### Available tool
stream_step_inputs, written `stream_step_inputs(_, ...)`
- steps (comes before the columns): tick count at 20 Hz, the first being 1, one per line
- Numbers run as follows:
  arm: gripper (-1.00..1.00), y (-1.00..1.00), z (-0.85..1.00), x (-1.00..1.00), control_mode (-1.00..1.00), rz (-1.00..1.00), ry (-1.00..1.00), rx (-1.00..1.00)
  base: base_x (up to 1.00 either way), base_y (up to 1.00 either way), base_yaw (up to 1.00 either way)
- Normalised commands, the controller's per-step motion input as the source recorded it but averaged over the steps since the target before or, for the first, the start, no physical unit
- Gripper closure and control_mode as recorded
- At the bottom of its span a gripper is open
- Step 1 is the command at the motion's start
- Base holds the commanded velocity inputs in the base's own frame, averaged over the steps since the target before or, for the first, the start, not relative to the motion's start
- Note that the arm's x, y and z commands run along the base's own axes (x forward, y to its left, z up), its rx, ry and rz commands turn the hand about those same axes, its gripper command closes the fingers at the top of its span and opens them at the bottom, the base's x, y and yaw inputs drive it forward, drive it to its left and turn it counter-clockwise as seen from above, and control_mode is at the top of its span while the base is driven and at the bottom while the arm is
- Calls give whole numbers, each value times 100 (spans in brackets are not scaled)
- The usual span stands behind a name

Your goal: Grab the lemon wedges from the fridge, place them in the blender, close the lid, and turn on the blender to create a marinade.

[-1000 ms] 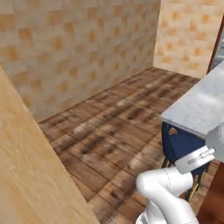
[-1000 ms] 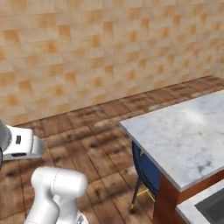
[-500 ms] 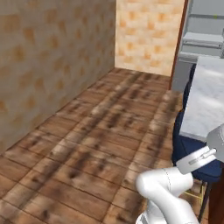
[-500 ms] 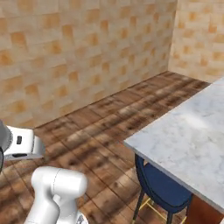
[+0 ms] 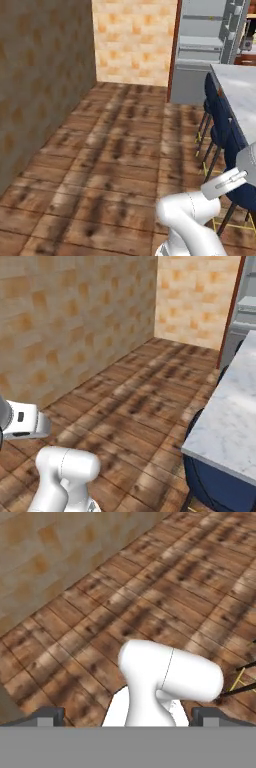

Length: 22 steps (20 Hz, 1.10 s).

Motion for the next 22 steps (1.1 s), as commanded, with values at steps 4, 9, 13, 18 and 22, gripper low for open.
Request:
stream_step_inputs(4,-100,0,0,0,100,0,0,0,100,74,-55)
stream_step_inputs(9,-100,0,0,0,100,0,0,0,100,69,-51)
stream_step_inputs(13,-100,0,0,0,100,0,0,0,100,59,-42)
stream_step_inputs(18,-100,0,0,0,100,0,0,0,100,36,-32)
stream_step_inputs(22,-100,0,0,0,100,0,0,0,100,10,-27)
